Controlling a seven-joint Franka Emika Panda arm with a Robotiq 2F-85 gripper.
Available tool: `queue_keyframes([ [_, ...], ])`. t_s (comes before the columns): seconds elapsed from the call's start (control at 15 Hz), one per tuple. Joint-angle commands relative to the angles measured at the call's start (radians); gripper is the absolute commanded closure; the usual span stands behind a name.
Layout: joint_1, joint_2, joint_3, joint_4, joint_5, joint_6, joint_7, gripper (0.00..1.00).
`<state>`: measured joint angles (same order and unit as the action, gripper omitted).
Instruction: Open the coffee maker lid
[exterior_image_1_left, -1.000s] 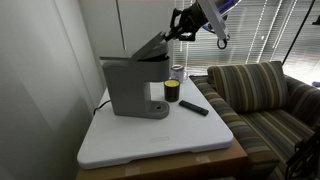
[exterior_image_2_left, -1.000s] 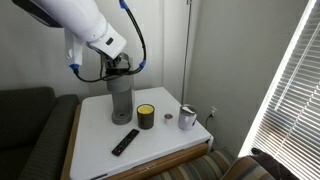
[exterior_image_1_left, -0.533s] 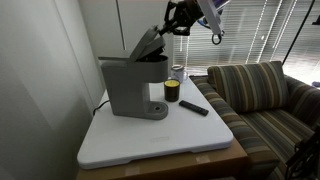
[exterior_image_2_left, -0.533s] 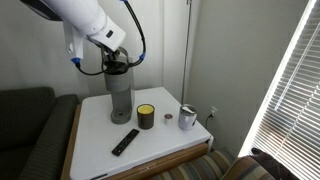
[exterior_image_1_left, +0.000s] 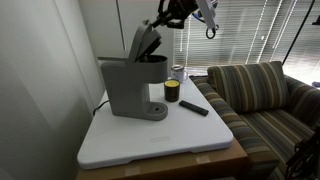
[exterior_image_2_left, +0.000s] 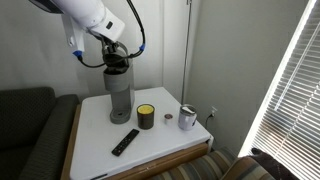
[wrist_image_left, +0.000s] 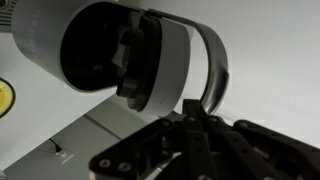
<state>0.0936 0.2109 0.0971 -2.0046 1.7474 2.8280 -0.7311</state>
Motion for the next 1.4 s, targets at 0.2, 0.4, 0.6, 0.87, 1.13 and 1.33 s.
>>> queue_keyframes([
  [0.2,0.006,-0.006,0.005,0.041,0.001,-0.015,-0.029,1.0],
  [0.4,0.011,0.003,0.006,0.054,-0.004,-0.015,-0.027,1.0],
  [0.6,0.015,0.012,0.007,0.059,-0.002,-0.014,-0.028,1.0],
  [0.87,0.016,0.019,0.006,0.063,0.009,-0.017,-0.033,1.0],
  [1.13,0.015,0.01,0.005,0.061,0.015,-0.011,-0.039,1.0],
  [1.33,0.017,-0.022,-0.001,0.031,-0.051,0.021,0.008,1.0],
])
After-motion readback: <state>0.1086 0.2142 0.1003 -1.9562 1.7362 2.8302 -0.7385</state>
